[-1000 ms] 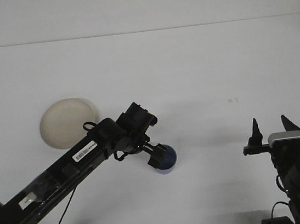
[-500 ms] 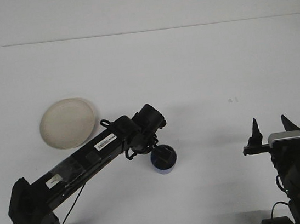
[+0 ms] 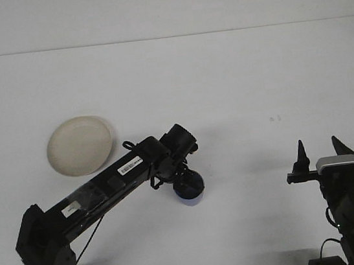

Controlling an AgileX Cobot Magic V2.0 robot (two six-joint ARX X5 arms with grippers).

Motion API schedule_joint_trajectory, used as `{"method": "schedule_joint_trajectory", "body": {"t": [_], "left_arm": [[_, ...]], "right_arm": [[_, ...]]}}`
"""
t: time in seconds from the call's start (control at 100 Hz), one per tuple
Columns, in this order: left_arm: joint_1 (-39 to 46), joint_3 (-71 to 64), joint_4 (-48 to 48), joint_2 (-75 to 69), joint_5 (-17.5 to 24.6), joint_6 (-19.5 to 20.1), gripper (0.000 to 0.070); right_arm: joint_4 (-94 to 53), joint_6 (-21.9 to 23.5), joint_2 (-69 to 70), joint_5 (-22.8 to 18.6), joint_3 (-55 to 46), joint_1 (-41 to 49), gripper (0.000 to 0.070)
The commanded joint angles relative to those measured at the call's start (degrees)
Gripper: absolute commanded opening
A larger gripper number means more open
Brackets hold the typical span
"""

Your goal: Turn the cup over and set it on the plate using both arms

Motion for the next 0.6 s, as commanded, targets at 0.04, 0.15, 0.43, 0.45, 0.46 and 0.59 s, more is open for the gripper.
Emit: {"method": "schedule_joint_trajectory", "body": {"t": [0.04, 0.15, 0.43, 0.45, 0.46, 0.59], "left_arm": [[-0.5, 1.1, -0.1, 1.5, 0.1, 1.5, 0.0004], [-0.4, 1.3, -0.5, 1.4, 0.1, 1.8, 0.0004], [4.1, 5.5, -6.1, -2.1, 0.0, 2.9, 0.0004], [4.8, 5.8, -6.5, -2.6, 0.0, 2.9, 0.0004], [5.2, 5.9, -6.7, -3.0, 0.0, 2.9, 0.0004], [11.0, 7.0, -8.4, -7.6, -1.4, 2.9, 0.0004]], "right_arm": [[0.8, 0.2, 0.1, 0.0, 0.6, 0.1, 0.052], [0.8, 0.2, 0.1, 0.0, 0.6, 0.1, 0.052], [0.8, 0.2, 0.1, 0.0, 0.6, 0.1, 0.052], [0.8, 0.2, 0.1, 0.0, 0.6, 0.1, 0.052], [0.8, 0.2, 0.1, 0.0, 0.6, 0.1, 0.052], [0.8, 0.2, 0.1, 0.0, 0.6, 0.1, 0.052]]}}
